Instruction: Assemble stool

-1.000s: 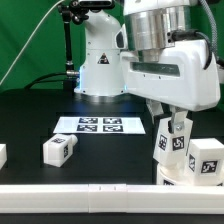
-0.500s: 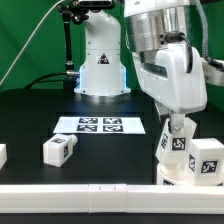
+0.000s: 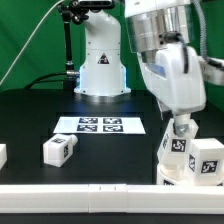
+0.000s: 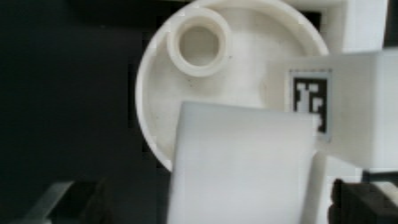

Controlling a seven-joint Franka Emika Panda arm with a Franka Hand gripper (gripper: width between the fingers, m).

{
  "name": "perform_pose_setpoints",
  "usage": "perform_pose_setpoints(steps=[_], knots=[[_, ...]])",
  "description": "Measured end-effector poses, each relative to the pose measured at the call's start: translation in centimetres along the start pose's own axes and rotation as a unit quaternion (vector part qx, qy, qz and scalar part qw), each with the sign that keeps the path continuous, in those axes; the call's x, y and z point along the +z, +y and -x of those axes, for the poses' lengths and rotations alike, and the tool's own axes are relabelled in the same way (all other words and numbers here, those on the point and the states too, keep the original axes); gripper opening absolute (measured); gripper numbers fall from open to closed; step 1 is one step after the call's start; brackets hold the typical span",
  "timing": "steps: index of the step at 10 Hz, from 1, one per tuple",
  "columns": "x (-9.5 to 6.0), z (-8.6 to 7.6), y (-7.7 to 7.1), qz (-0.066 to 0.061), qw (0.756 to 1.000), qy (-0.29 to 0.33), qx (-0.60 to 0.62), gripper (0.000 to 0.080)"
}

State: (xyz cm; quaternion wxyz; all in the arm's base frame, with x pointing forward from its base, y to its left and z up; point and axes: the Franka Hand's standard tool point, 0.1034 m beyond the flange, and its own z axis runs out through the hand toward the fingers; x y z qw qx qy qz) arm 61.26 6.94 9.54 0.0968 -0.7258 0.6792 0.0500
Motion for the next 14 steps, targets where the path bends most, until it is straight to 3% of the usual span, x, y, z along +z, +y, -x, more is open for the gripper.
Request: perform_pose_setpoints(steps=[3,7,10,14], knots=[[-1.1,0.4,-0.5,-0.018,0.997,-0.013,-0.075,0.0644],[-1.0,0.4,-0.5,-0.018,0.978,-0.009,-0.209,0.0649],[-0.7,1.3,-0.3,-0.007,0.921,0.01,-0.388,0.0649],[-0.6,1.7,-0.3,-0.005,0.862,0.01,-0.507,0.0649]])
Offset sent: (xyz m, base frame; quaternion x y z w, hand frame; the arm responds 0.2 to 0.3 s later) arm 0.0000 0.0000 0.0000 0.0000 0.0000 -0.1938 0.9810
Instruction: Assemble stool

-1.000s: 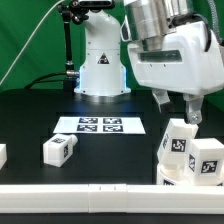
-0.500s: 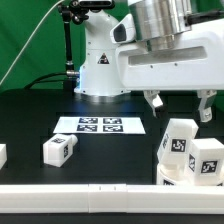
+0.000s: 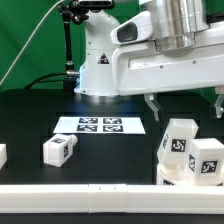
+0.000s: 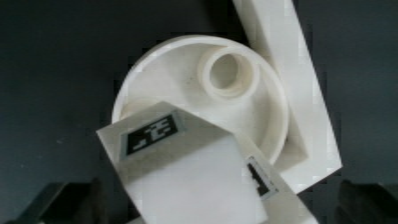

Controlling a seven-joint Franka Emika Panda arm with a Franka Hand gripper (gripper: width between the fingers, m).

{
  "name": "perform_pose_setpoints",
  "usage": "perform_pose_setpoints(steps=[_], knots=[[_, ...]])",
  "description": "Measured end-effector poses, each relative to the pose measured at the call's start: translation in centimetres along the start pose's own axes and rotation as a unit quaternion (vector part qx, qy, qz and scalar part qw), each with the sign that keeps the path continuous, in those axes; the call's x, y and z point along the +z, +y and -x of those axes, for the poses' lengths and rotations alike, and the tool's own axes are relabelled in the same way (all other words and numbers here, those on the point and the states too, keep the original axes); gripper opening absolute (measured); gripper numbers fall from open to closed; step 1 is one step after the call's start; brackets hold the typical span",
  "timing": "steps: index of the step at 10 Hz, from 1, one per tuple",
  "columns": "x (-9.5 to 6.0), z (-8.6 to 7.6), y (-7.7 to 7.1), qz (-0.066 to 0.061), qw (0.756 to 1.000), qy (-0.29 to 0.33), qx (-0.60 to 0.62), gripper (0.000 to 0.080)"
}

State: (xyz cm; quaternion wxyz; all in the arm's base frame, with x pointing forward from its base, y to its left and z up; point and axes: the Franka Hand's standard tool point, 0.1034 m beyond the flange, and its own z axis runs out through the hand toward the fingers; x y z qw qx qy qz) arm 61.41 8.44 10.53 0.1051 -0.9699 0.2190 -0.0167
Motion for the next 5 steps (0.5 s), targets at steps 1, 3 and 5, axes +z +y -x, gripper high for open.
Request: perform_pose_setpoints(steps=[1,3,5], knots=[[0.01,-0.01,0.03,0.0,0.999,0.0,-0.034,0.0649],[0.03,-0.04,0.09,0.002,0.994,0.001,-0.113,0.0649],[0.25,-0.07,0.37,0.012,0.972,0.007,-0.234,0.0649]])
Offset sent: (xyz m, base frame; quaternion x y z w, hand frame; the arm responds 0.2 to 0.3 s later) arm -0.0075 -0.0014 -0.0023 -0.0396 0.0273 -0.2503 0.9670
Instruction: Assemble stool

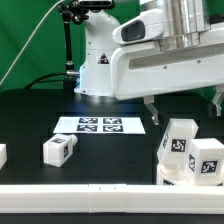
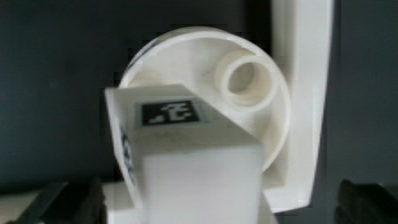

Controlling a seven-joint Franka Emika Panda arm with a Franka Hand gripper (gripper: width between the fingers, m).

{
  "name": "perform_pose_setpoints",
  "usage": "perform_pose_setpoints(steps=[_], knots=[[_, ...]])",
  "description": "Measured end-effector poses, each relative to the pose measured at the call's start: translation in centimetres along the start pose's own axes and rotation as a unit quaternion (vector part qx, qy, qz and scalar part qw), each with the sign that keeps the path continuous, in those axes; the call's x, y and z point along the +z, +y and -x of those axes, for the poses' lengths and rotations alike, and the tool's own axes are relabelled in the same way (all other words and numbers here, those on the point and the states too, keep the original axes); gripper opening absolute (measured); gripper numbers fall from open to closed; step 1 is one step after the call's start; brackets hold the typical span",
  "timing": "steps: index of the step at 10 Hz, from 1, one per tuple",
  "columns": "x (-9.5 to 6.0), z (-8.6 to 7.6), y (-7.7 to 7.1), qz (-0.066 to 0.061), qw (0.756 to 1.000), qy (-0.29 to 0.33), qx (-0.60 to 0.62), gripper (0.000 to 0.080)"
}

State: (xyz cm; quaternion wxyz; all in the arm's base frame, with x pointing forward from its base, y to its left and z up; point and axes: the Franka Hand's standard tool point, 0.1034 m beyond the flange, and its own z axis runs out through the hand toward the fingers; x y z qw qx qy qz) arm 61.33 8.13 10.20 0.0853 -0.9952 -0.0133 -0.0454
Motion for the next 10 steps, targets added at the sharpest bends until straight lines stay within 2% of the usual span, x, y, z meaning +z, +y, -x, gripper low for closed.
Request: perform_pose_setpoints(steps=[3,6,8,10], knots=[[0.14,0.06,-0.37,0.013,0.994,-0.003,-0.112,0.0649],[0.13,0.06,-0.15,0.016,0.979,-0.006,-0.204,0.0649],[0.12,0.05,0.1,0.019,0.962,-0.008,-0.274,0.0649],[0.22,0.09,0.54,0.025,0.931,-0.014,-0.364,0.0649]])
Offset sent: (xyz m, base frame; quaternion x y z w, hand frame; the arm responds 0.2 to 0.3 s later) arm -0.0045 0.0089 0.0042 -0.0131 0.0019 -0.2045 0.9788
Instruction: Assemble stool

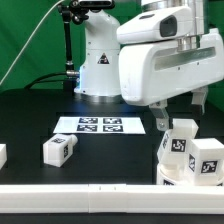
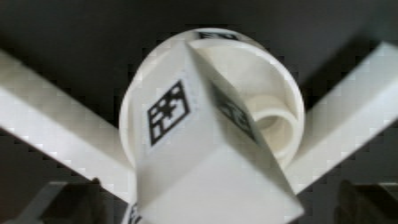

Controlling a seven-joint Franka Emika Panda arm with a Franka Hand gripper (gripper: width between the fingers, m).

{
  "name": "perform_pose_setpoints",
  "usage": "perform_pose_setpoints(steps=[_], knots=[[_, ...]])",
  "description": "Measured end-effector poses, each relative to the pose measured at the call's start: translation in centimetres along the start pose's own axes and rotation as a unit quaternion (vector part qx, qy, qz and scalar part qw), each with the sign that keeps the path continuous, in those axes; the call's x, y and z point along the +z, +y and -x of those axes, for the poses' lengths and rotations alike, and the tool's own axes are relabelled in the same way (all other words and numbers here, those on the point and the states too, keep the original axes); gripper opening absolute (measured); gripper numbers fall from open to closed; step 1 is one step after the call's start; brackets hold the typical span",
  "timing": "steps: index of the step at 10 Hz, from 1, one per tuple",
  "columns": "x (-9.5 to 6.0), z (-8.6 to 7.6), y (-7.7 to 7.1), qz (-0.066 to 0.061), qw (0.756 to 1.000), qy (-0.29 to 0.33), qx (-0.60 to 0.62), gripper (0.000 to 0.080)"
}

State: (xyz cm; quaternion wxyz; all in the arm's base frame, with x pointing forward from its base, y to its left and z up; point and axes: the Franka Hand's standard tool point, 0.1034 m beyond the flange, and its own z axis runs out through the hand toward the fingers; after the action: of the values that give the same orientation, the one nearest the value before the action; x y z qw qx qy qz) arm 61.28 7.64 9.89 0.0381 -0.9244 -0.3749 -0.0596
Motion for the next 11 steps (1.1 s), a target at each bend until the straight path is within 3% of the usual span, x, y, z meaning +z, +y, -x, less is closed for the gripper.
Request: perform_pose_setpoints(steps=[3,7,11], knots=[[0.4,0.3,0.2,0.006,0.992,-0.013,-0.126,0.0649],[1.0,1.0,0.5,0.011,0.957,-0.037,-0.287,0.0649],[1.2,1.4,0.8,0.013,0.93,-0.051,-0.363,0.0636]])
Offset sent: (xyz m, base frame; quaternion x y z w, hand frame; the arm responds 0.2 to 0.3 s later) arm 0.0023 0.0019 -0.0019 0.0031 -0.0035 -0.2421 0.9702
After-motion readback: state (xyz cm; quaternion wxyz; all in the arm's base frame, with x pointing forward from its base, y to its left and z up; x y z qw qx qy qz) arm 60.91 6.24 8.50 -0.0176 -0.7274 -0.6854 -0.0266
